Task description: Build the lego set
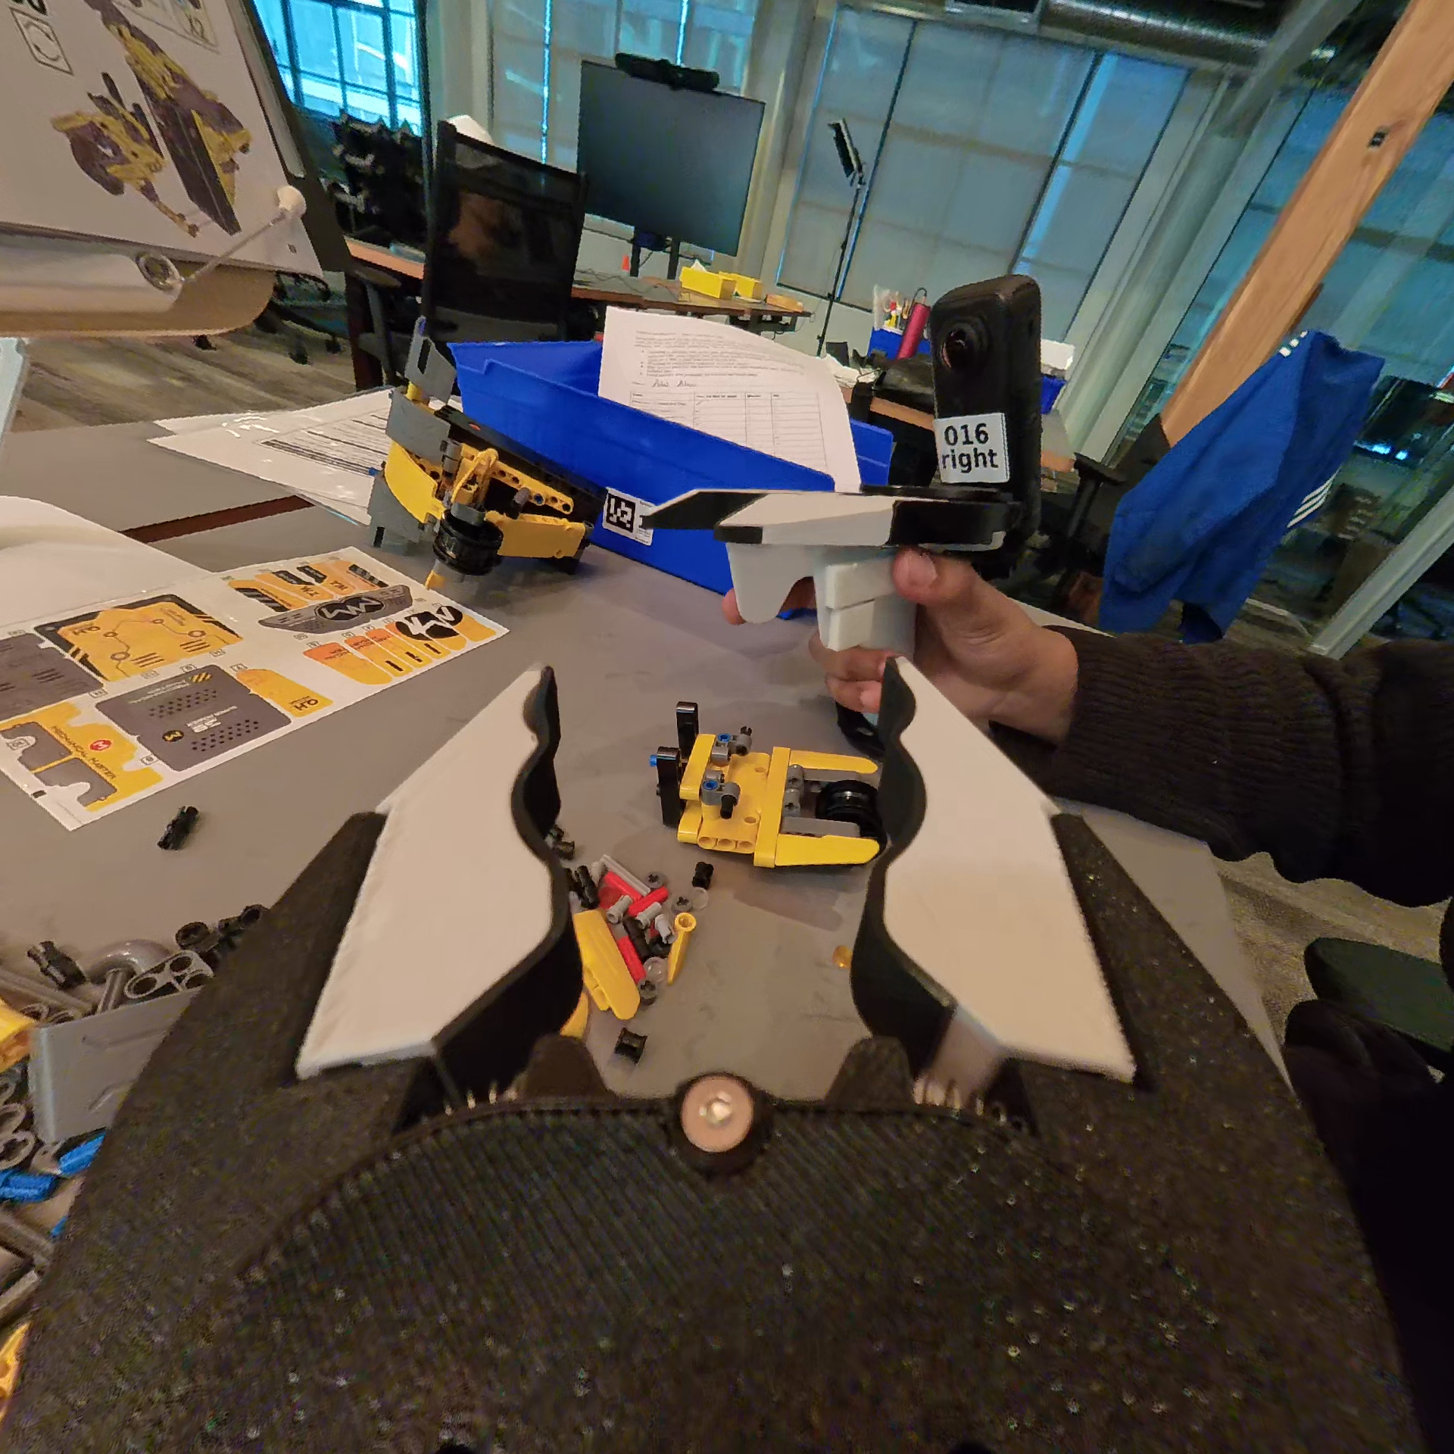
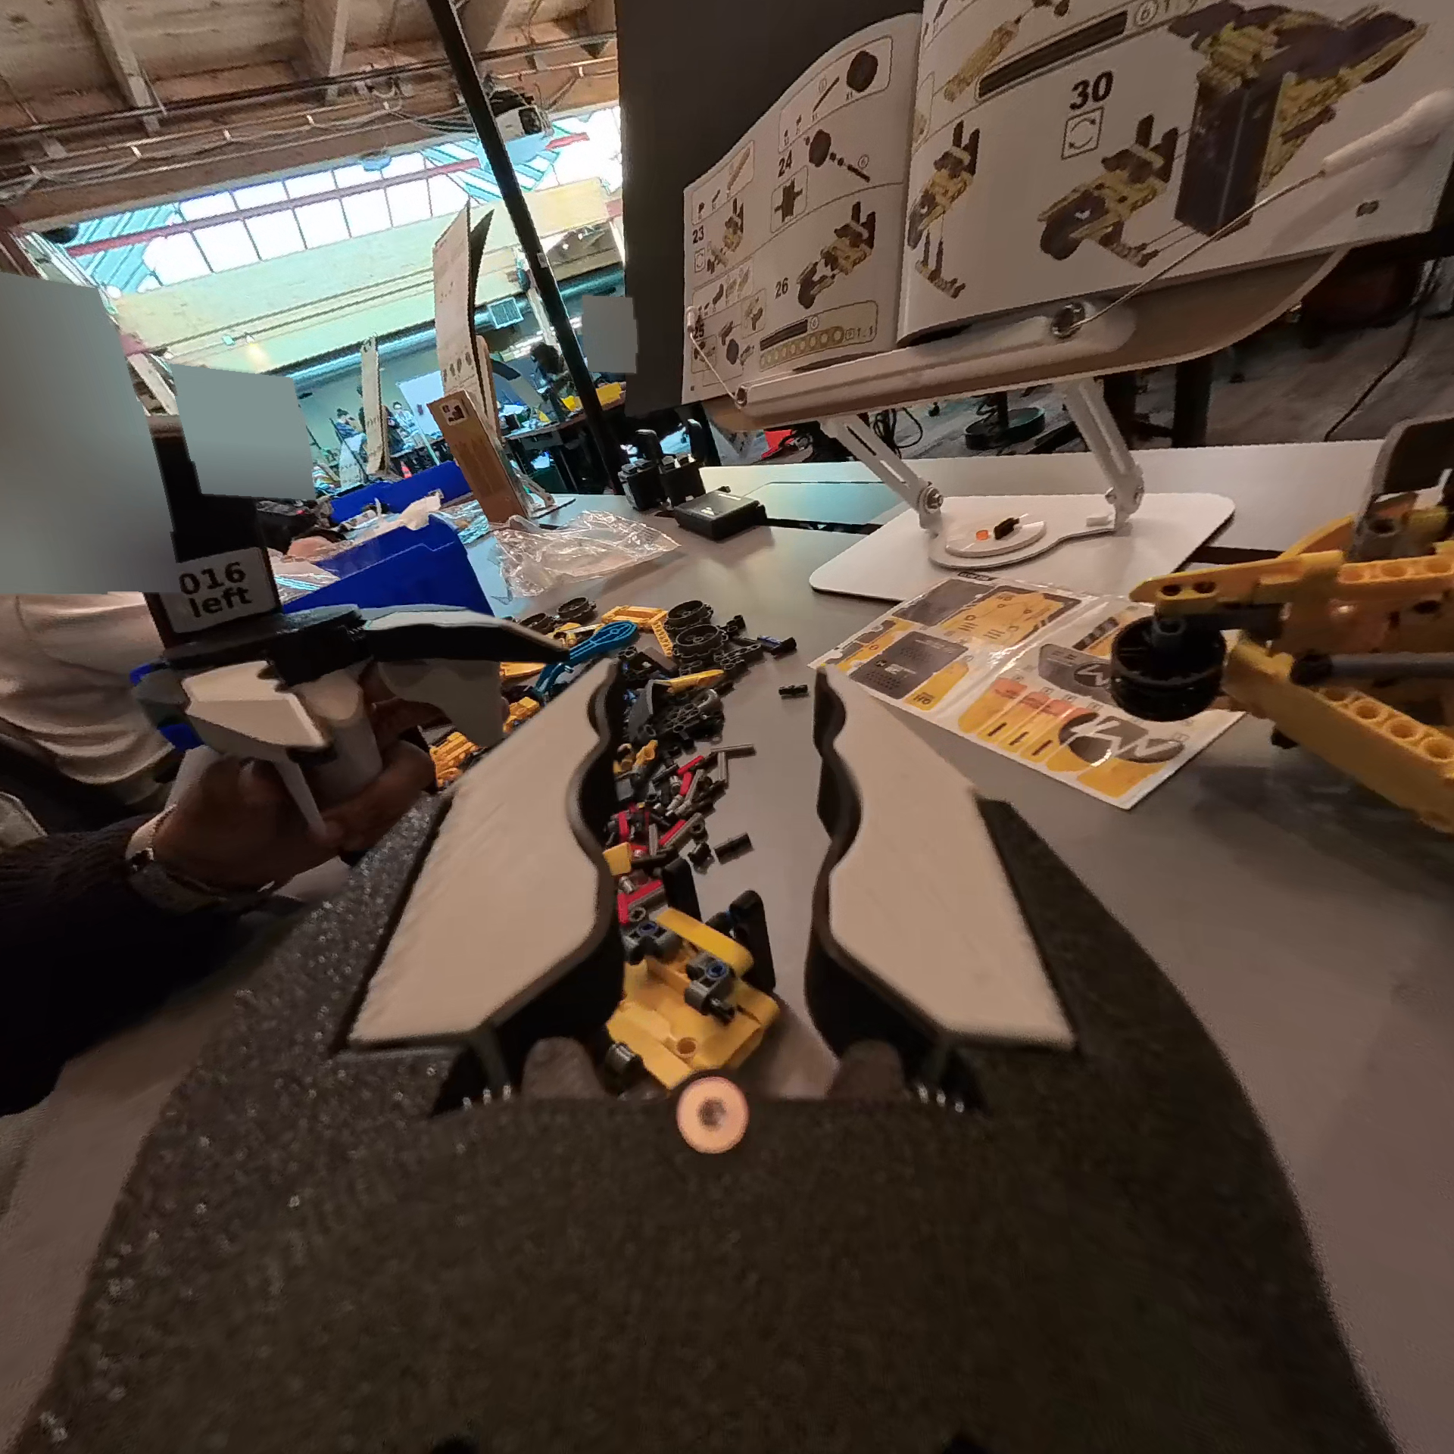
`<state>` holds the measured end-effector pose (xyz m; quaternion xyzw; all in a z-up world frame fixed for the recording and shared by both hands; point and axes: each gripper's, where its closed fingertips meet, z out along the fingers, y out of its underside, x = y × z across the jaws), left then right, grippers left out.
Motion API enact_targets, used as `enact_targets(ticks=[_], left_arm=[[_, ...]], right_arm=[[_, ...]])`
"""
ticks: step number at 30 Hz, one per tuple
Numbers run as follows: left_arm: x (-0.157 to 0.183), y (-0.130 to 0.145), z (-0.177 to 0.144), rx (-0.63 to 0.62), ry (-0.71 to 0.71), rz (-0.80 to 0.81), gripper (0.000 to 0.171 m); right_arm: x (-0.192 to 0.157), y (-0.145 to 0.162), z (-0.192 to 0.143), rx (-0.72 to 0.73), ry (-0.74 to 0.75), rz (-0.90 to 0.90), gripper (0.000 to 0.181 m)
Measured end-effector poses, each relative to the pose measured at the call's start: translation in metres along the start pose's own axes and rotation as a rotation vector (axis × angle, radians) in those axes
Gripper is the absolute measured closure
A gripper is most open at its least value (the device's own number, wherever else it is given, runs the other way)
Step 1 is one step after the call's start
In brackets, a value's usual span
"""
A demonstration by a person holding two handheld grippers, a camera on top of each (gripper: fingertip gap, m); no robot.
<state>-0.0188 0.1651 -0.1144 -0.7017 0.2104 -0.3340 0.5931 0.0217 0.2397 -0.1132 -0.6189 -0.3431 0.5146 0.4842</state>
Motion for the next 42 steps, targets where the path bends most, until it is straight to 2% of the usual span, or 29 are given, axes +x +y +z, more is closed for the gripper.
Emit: enact_targets(ticks=[17,20,22,24,26,28,33,36,42], left_arm=[[-0.003,0.007,0.003,-0.034,-0.009,-0.006,0.094],[-0.004,0.007,0.002,-0.030,-0.005,-0.019,0.093],[0.003,0.007,0.003,-0.040,0.036,-0.056,0.089],[0.016,0.008,0.004,-0.055,0.109,-0.076,0.086],[0.024,0.016,0.007,-0.110,0.130,-0.043,0.086],[0.028,0.034,0.011,-0.217,0.130,-0.002,0.090],[0.035,0.086,0.018,-0.512,0.092,0.105,0.098],[0.040,0.098,0.021,-0.569,0.103,0.157,0.109],[0.037,0.102,0.024,-0.602,0.110,0.100,0.109]], right_arm=[[-0.002,0.006,0.003,-0.026,-0.025,0.069,0.133],[-0.005,0.004,0.002,-0.032,-0.052,0.064,0.127],[-0.015,0.006,-0.001,-0.099,-0.124,0.007,0.109],[-0.026,0.016,-0.013,-0.226,-0.216,-0.082,0.107],[-0.029,0.027,-0.028,-0.290,-0.266,-0.188,0.108],[-0.022,0.040,-0.041,-0.342,-0.281,-0.245,0.111],[-0.024,0.065,-0.058,-0.497,-0.376,-0.172,0.116],[-0.024,0.087,-0.064,-0.617,-0.376,-0.283,0.121],[-0.027,0.104,-0.068,-0.706,-0.408,-0.362,0.120]])
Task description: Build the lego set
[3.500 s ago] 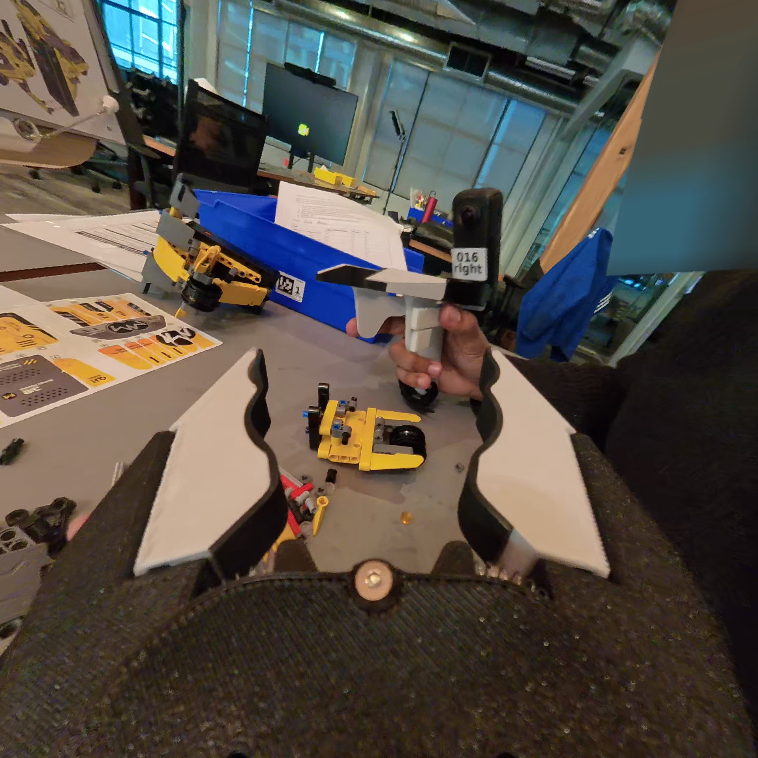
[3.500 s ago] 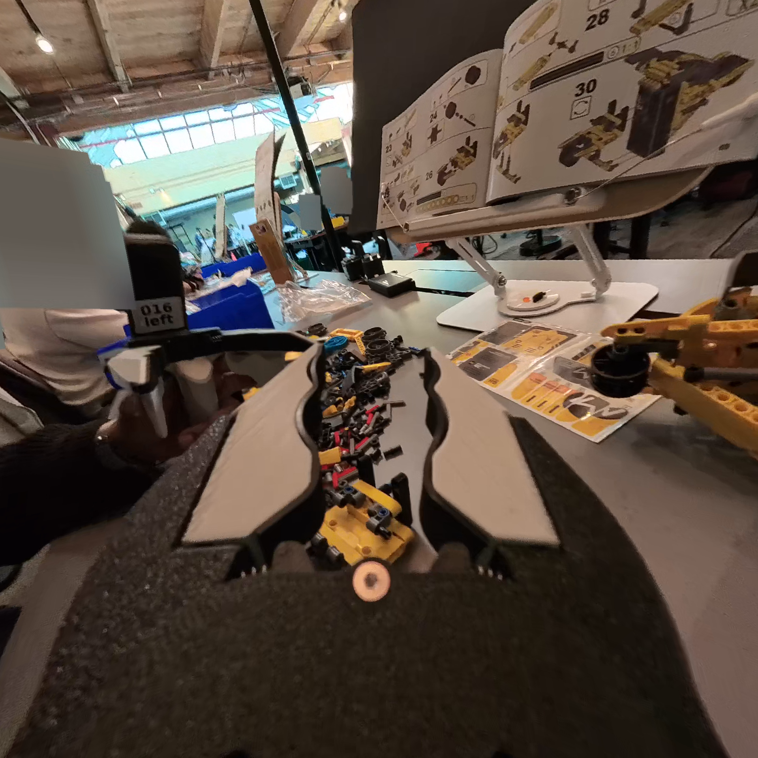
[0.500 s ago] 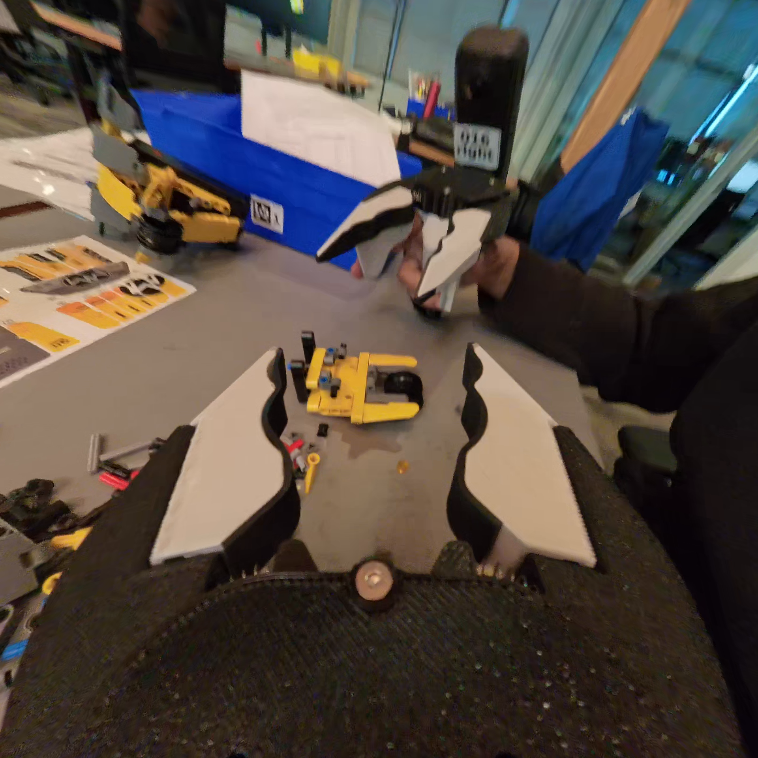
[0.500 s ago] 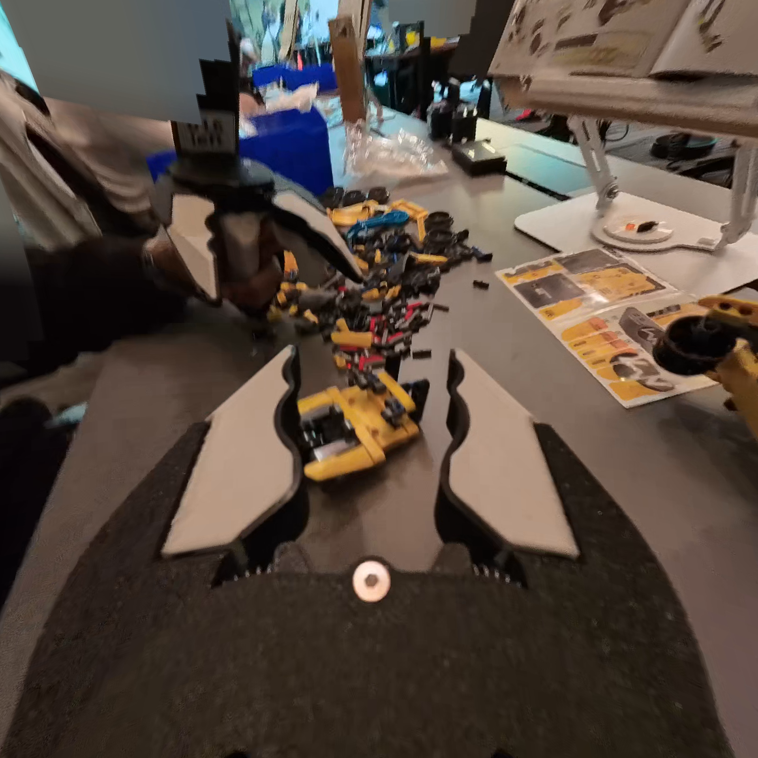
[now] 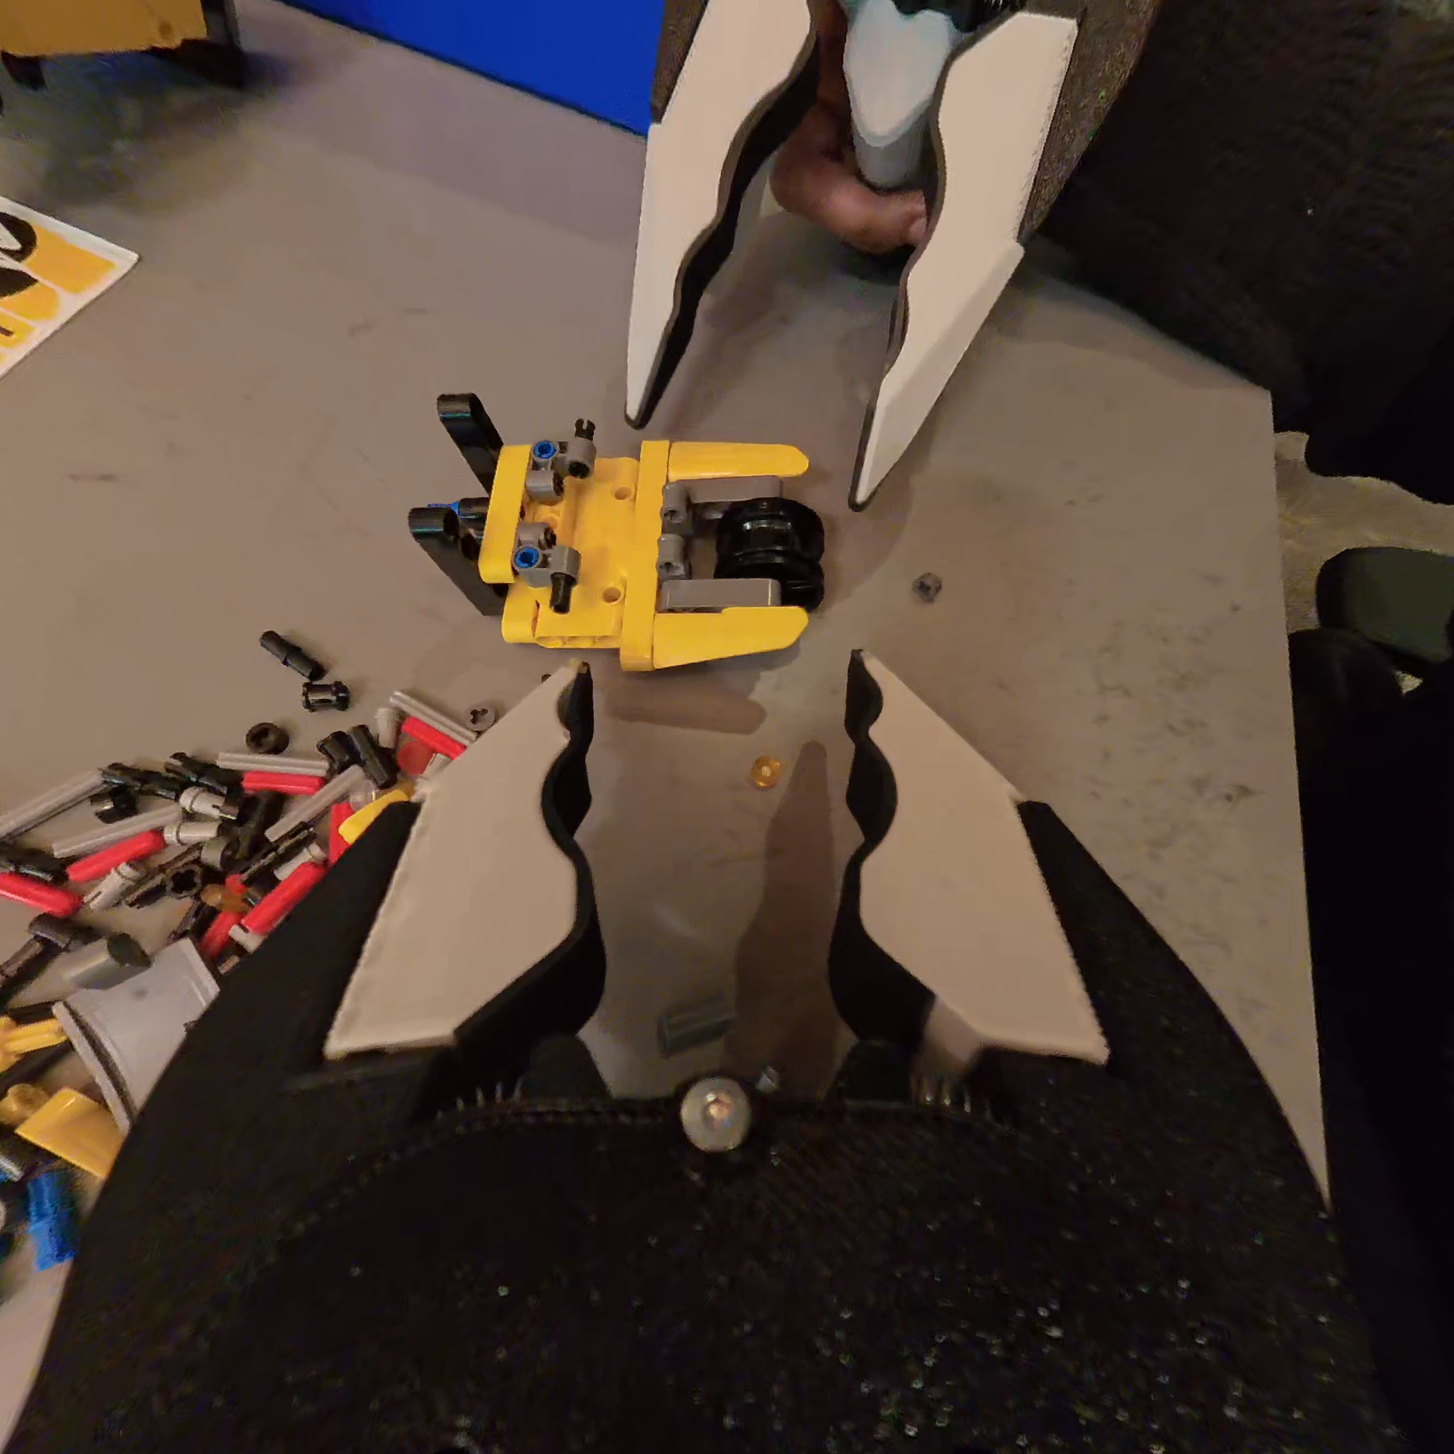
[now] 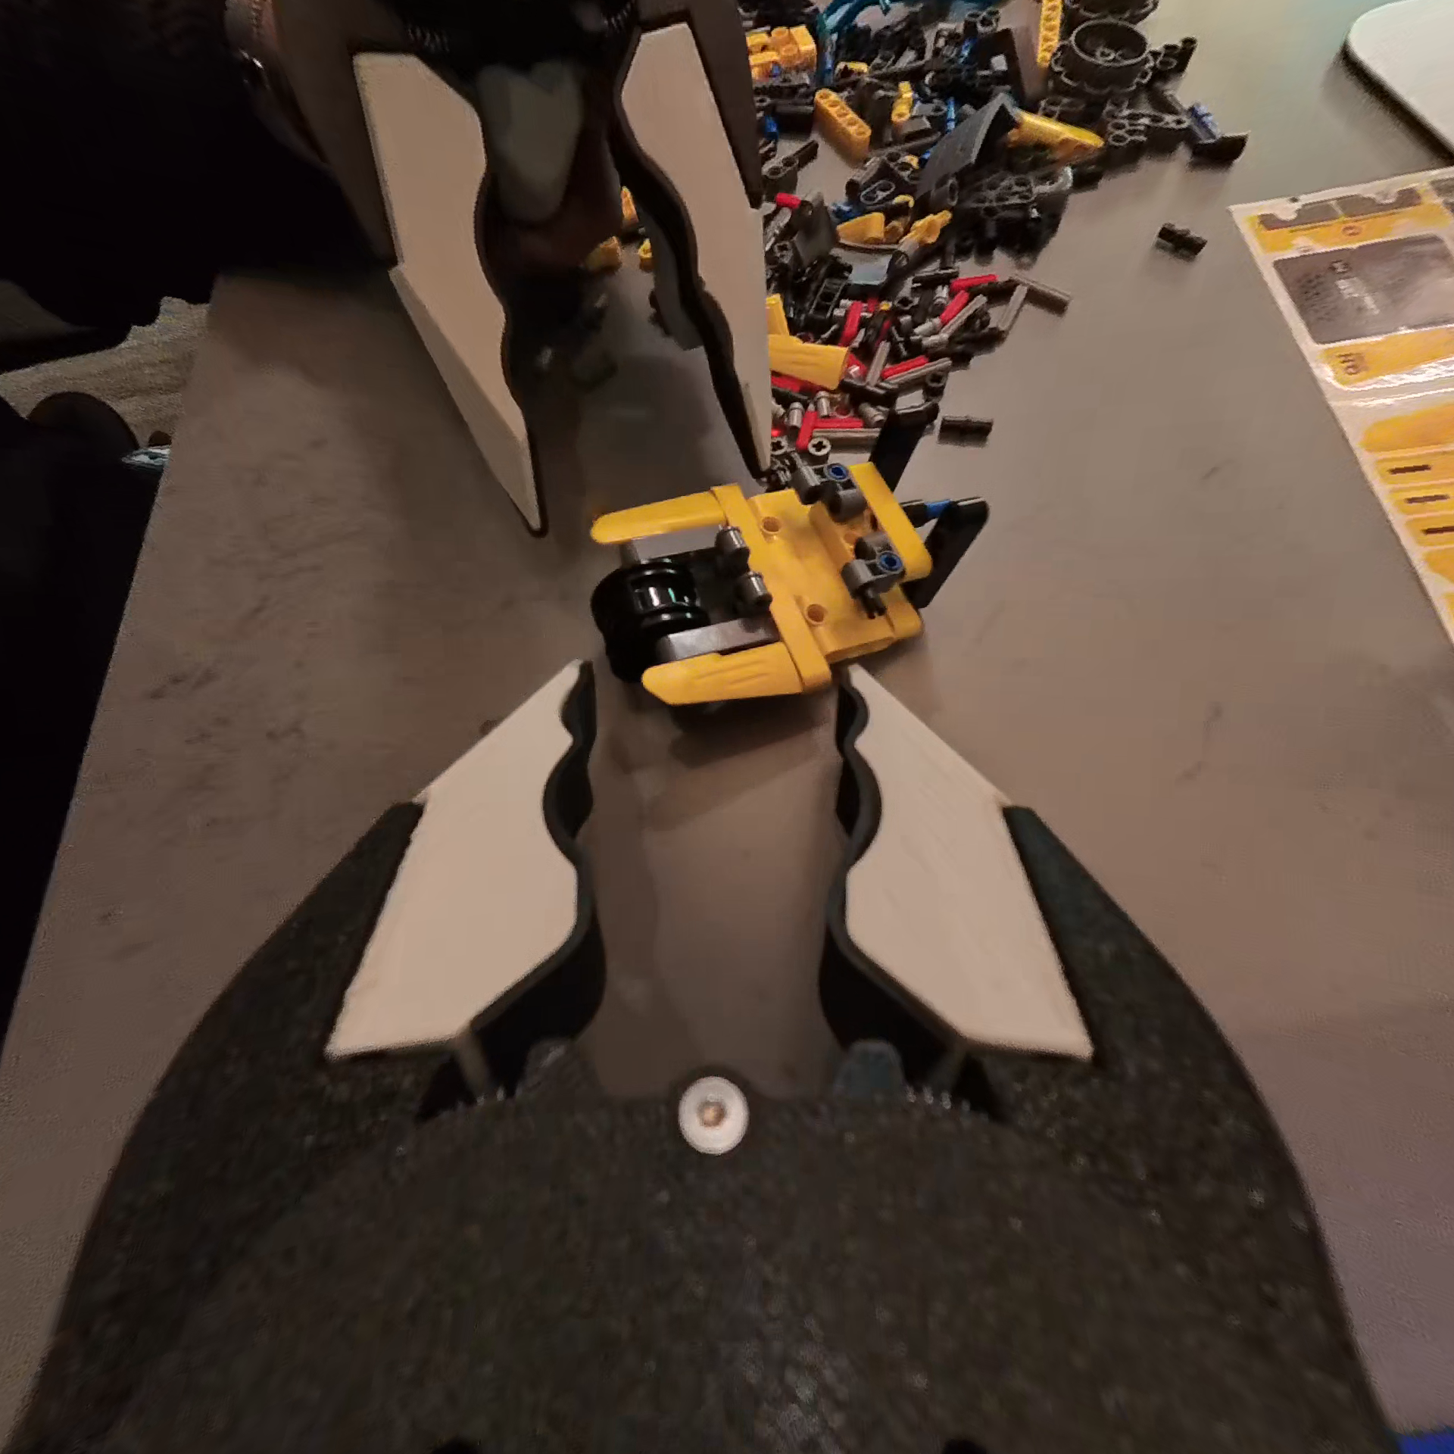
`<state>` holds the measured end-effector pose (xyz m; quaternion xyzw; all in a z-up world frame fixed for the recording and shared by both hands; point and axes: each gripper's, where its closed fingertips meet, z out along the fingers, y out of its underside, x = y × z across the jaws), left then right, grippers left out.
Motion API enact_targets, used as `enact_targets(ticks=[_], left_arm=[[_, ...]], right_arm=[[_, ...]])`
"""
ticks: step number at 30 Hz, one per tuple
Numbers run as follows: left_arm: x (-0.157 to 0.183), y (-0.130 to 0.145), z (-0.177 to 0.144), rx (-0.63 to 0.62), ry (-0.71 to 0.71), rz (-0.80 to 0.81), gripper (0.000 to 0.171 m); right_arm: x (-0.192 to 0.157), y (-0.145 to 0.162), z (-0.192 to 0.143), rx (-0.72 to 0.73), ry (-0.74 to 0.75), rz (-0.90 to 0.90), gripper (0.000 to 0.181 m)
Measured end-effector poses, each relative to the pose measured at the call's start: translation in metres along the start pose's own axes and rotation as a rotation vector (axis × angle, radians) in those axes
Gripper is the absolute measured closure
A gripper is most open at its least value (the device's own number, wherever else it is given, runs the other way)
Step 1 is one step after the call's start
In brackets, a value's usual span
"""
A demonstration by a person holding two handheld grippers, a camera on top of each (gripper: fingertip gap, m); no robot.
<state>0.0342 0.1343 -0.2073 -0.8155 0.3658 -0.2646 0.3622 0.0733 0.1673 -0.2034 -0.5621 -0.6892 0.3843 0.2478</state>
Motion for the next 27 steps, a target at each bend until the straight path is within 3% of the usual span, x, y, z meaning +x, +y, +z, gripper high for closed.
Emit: enact_targets(ticks=[7,24,25,26,27], left_arm=[[0.000,0.000,0.005,-0.020,0.043,-0.054,0.117],[0.003,0.008,0.009,-0.073,0.040,-0.023,0.131],[-0.003,0.009,0.008,-0.078,0.008,-0.027,0.158],[-0.010,0.012,0.006,-0.092,-0.039,0.001,0.171],[-0.012,0.011,0.004,-0.081,-0.046,0.012,0.171]], right_arm=[[0.001,0.001,0.003,-0.015,-0.081,0.074,0.127],[-0.005,0.001,0.004,-0.021,-0.068,0.000,0.134],[-0.009,0.001,0.004,-0.021,-0.093,-0.009,0.134],[-0.009,0.001,0.005,-0.023,-0.088,-0.007,0.135],[-0.009,0.002,0.007,-0.037,-0.079,-0.015,0.135]])
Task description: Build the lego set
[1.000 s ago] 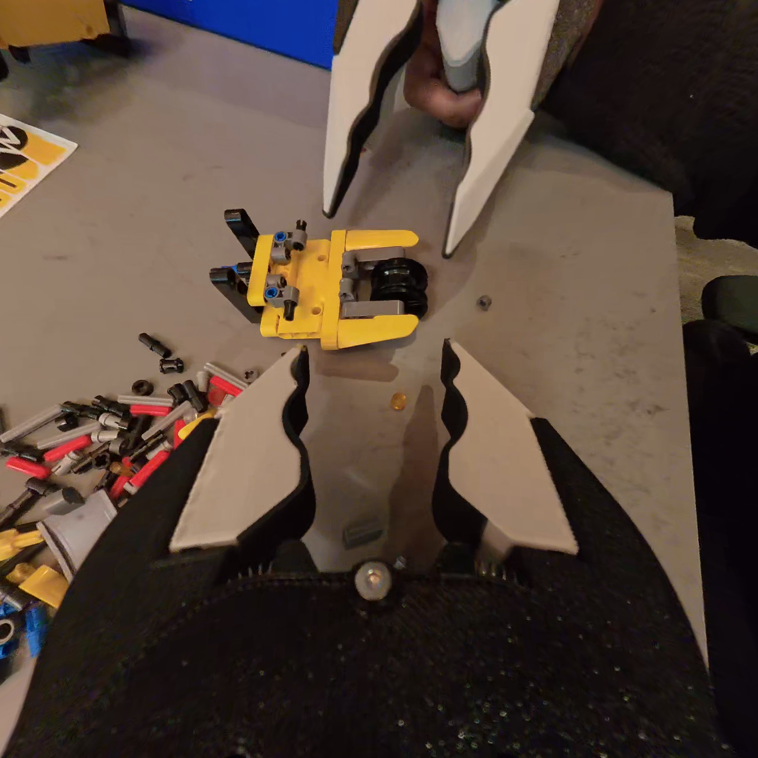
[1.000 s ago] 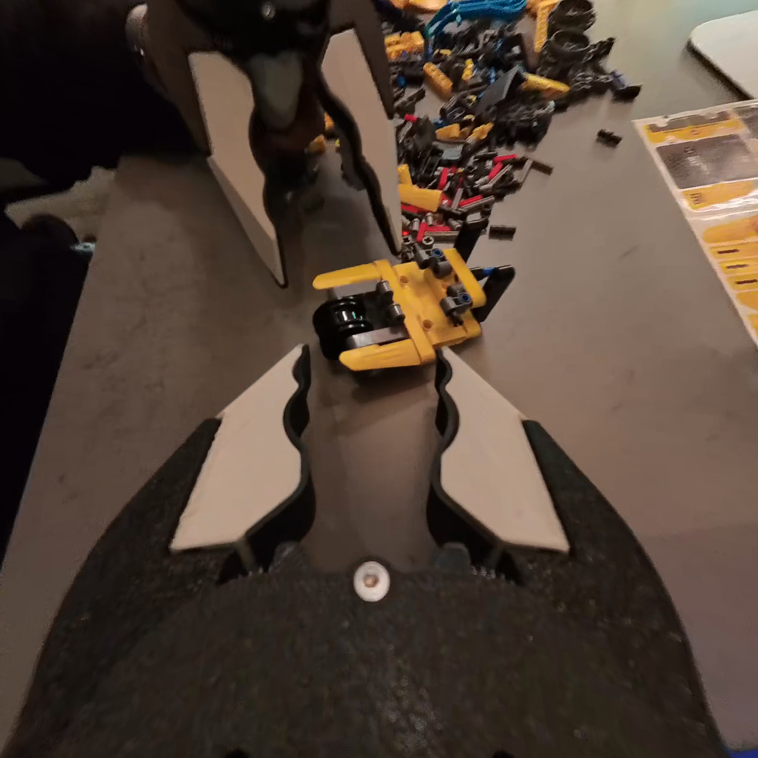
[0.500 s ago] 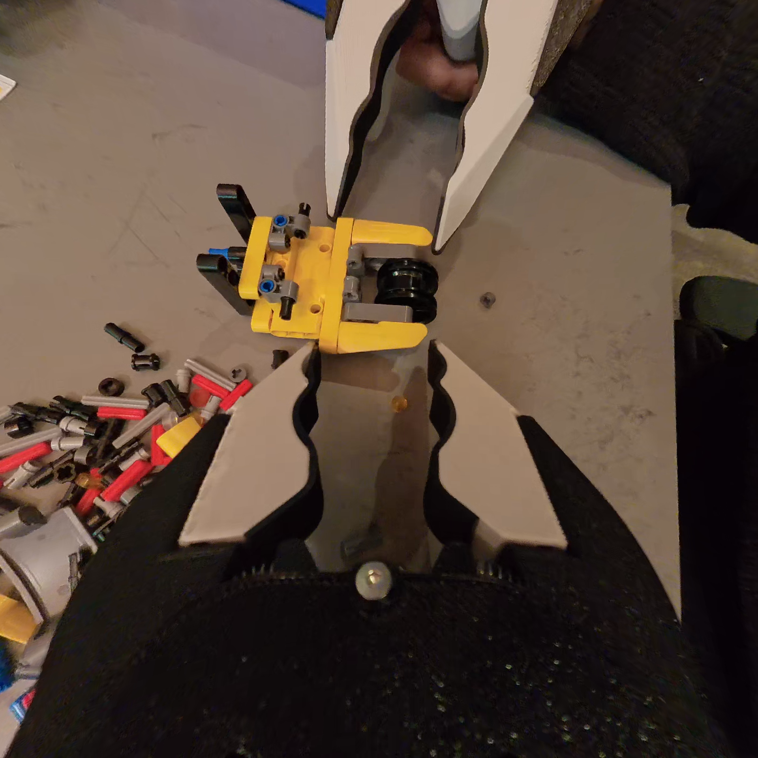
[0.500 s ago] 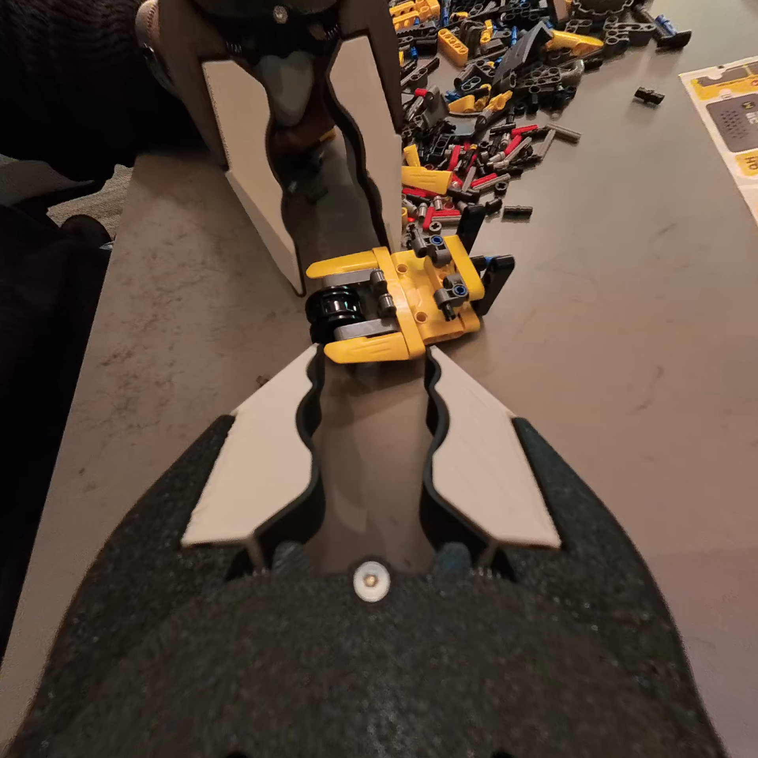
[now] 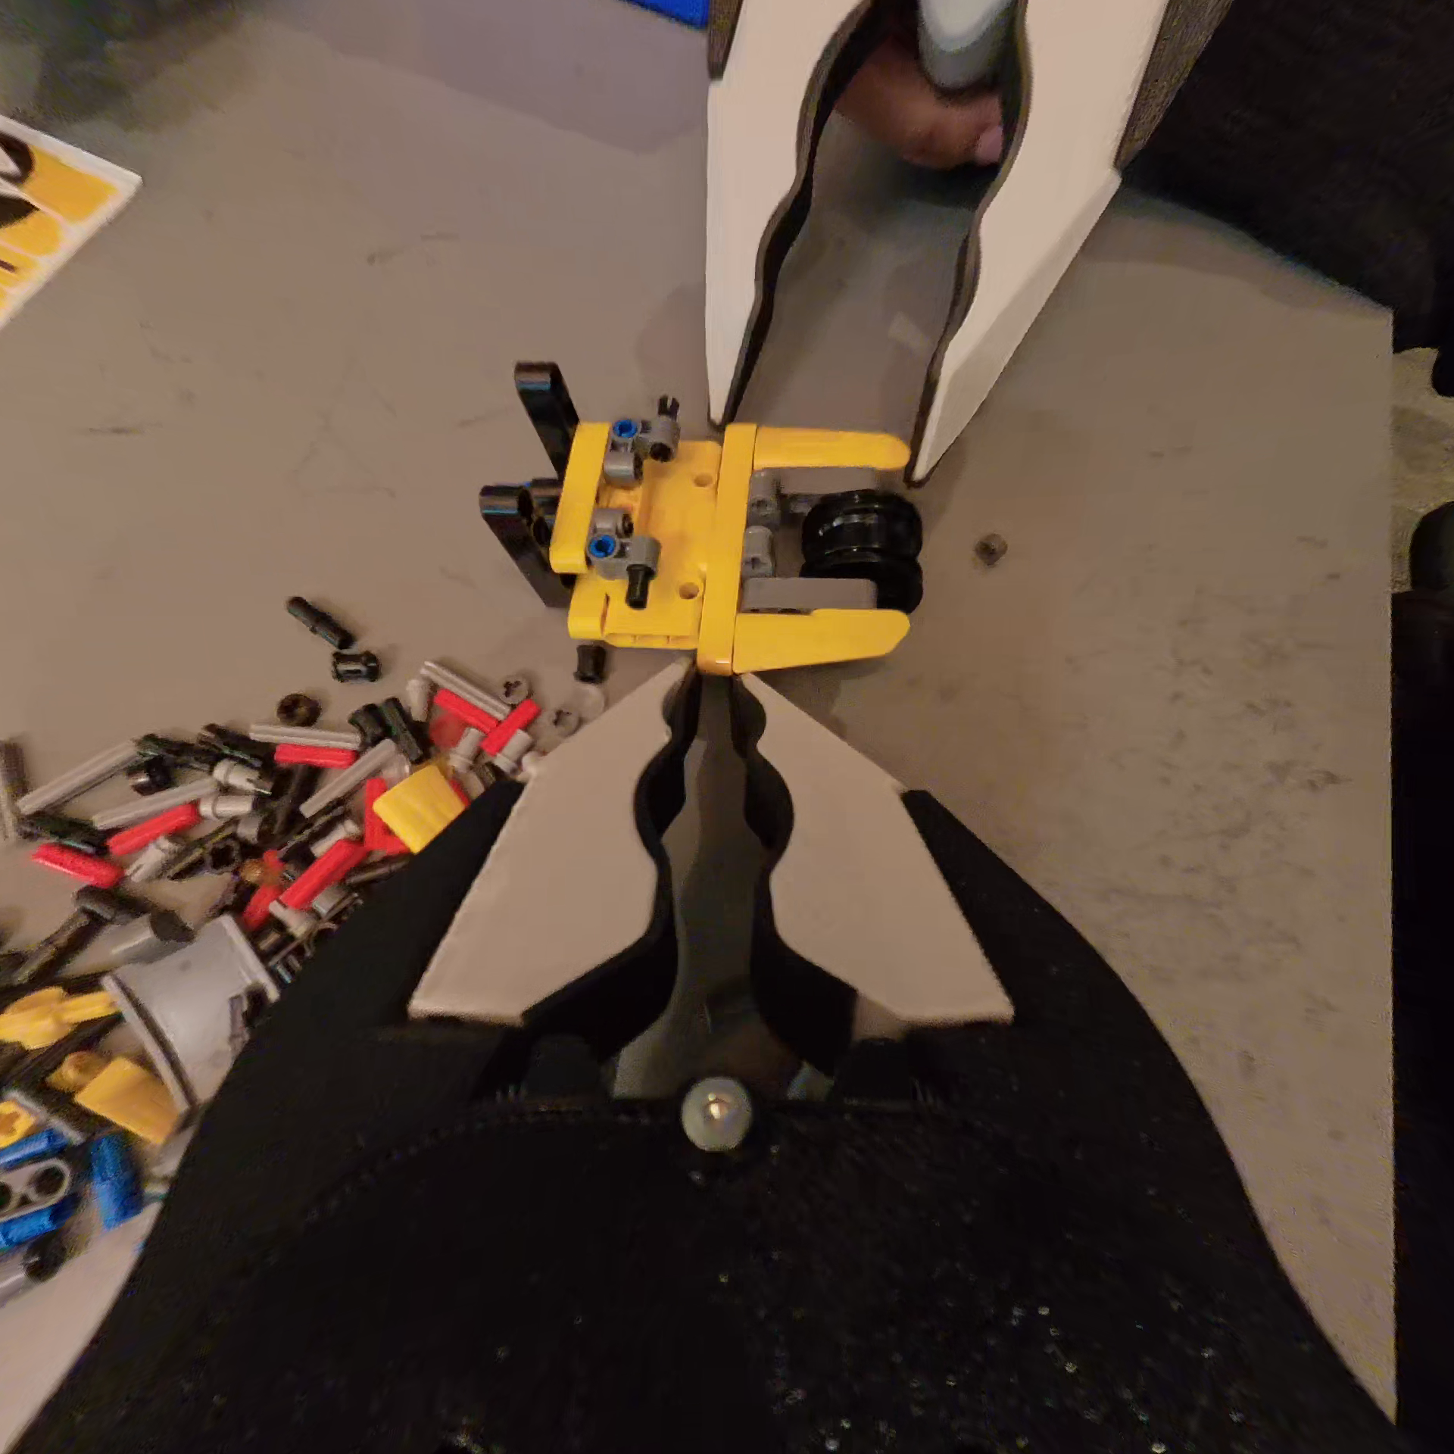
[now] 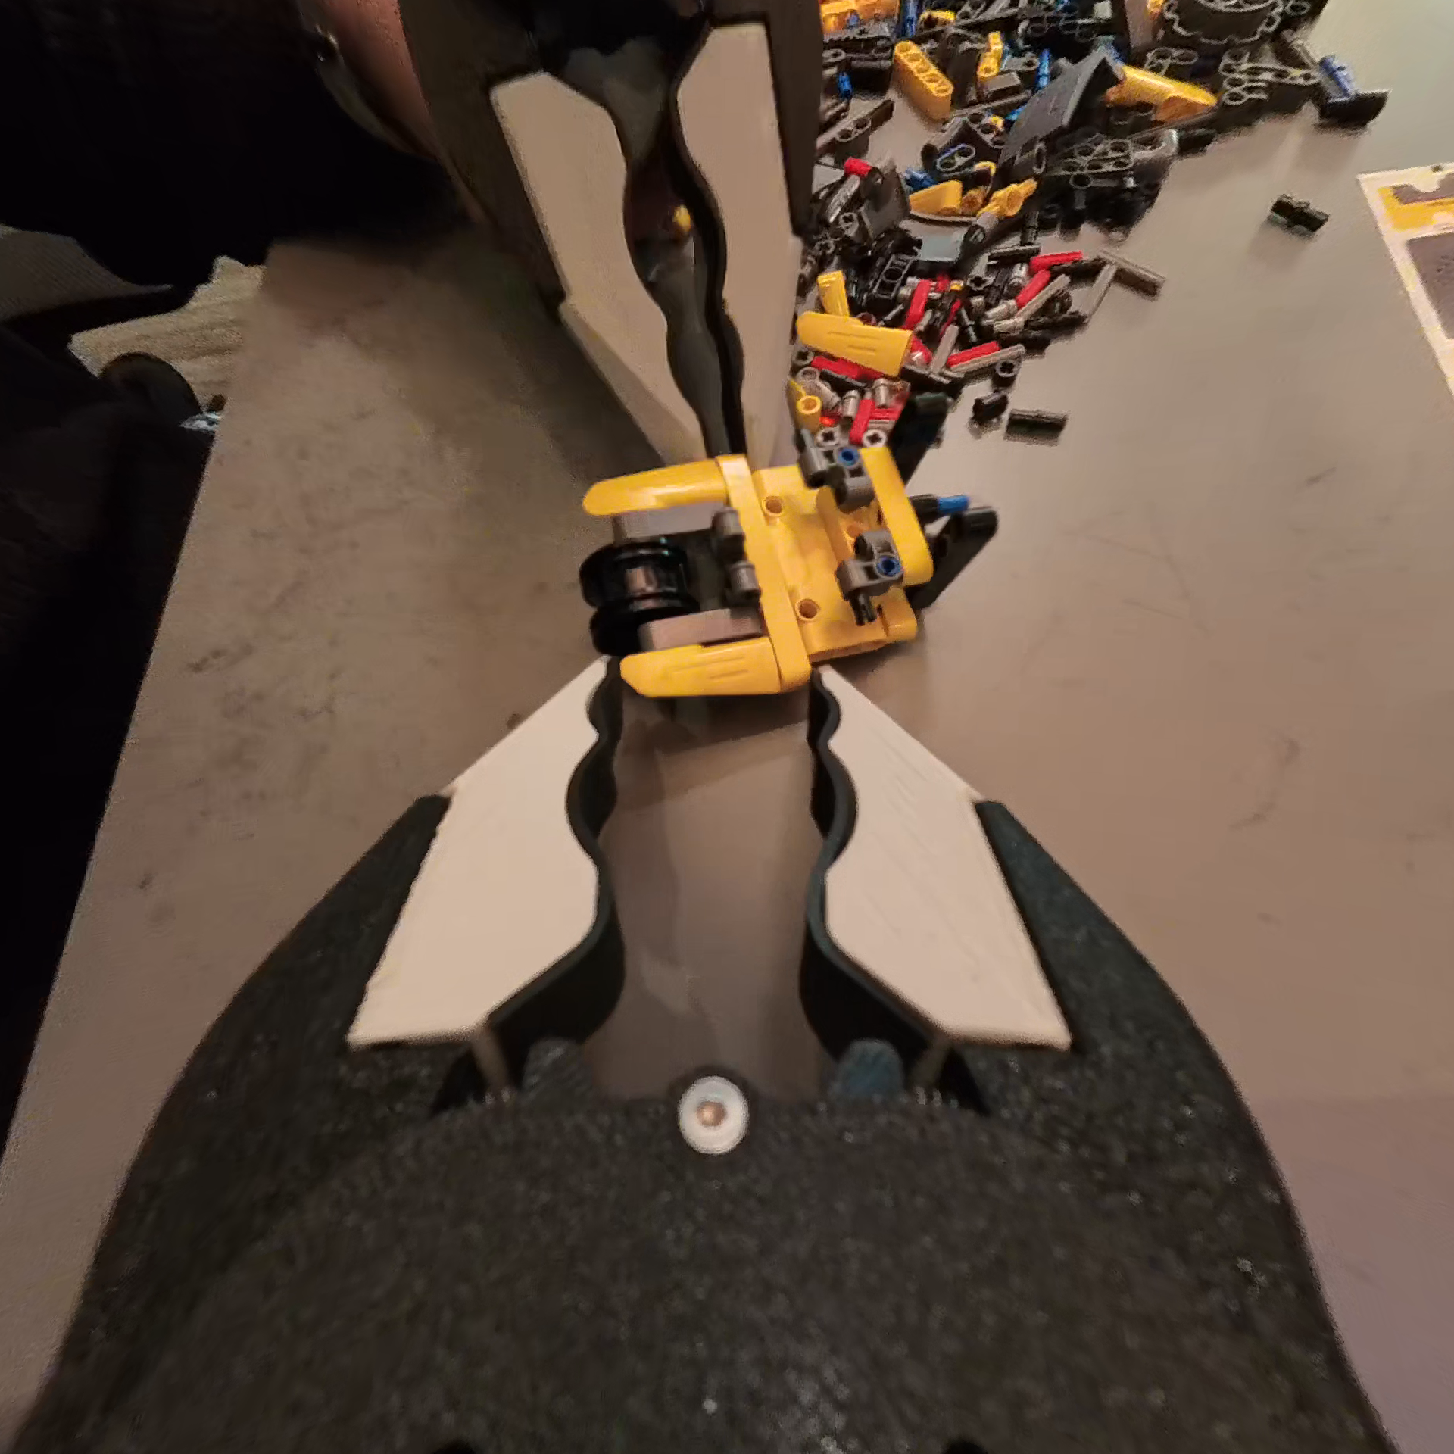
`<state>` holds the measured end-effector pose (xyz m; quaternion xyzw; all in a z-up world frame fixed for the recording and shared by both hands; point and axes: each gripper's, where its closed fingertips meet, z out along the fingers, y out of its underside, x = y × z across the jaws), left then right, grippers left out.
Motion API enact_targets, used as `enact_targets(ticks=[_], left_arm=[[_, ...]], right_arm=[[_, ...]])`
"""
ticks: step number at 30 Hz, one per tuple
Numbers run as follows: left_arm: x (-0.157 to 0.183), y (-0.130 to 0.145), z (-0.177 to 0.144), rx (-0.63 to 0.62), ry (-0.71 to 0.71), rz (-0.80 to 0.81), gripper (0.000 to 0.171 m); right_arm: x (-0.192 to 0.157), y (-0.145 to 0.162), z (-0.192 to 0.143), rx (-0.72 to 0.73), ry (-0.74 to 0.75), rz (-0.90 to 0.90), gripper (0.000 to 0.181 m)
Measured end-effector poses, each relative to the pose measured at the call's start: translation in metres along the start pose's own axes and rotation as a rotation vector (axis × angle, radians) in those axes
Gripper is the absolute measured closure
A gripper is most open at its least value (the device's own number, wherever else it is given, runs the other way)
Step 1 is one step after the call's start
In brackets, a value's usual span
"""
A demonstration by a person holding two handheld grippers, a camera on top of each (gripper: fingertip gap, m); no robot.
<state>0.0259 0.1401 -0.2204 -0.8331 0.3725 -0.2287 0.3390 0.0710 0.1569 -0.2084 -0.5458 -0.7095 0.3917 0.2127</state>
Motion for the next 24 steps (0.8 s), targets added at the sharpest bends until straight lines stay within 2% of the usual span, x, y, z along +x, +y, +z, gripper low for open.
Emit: enact_targets(ticks=[2,5,11,14,19,24], left_arm=[[-0.004,-0.006,-0.005,0.047,-0.010,-0.016,0.170],[-0.001,-0.008,-0.007,0.067,0.052,-0.076,0.165],[0.009,0.001,-0.004,0.016,0.107,-0.081,0.123],[0.013,0.000,-0.007,0.028,0.130,-0.078,0.109],[0.015,-0.008,-0.008,0.073,0.161,-0.100,0.111],[0.016,-0.009,-0.009,0.078,0.173,-0.107,0.122]], right_arm=[[0.002,0.000,0.002,-0.008,0.029,-0.019,0.135],[0.001,0.000,0.005,-0.022,0.033,-0.028,0.135],[0.002,-0.001,0.001,-0.003,0.034,-0.013,0.135],[0.002,-0.001,0.001,-0.001,0.035,-0.015,0.135],[0.000,-0.002,0.002,-0.001,0.037,-0.021,0.135],[0.000,-0.002,0.002,-0.004,0.038,-0.018,0.135]])
